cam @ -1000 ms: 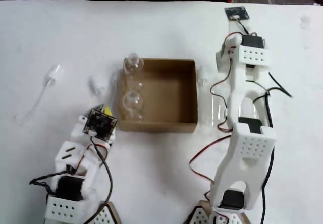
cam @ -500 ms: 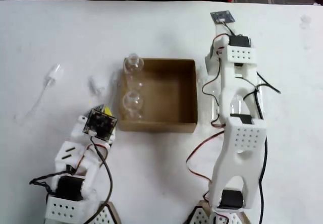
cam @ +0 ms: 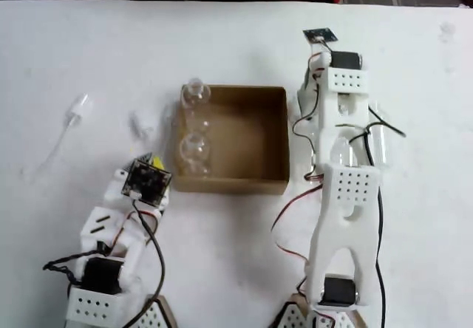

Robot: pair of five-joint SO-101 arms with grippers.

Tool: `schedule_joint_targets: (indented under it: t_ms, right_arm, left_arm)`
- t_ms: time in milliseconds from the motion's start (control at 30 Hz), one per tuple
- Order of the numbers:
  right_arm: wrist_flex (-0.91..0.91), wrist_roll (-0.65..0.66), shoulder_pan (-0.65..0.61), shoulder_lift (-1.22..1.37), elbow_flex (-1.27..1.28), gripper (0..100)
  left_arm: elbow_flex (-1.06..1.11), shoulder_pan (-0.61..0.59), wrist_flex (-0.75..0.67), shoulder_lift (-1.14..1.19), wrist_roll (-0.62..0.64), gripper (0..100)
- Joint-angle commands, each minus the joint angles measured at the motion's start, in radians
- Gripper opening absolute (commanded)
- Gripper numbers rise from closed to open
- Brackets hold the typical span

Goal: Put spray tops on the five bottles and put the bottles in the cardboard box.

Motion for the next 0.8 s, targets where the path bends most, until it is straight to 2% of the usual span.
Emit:
schedule_joint_targets:
  t_ms: [0, 100, 400, 767]
  right_arm:
    - [0.058, 0.012, 0.004, -0.008, -0.118, 1.4]
    - [0.102, 0.012, 0.007, -0.007, -0.183, 3.5]
    - [0.116, 0.012, 0.008, -0.035, -0.229, 1.6]
    - [0.122, 0.011, 0.002, -0.409, -0.189, 1.6]
  left_arm:
    - [-0.003, 0.007, 0.003, -0.008, -0.012, 3]
    - [-0.003, 0.007, 0.003, -0.008, -0.012, 3]
    - [-0.003, 0.007, 0.003, -0.008, -0.012, 3]
    - [-0.003, 0.007, 0.002, -0.008, -0.012, 3]
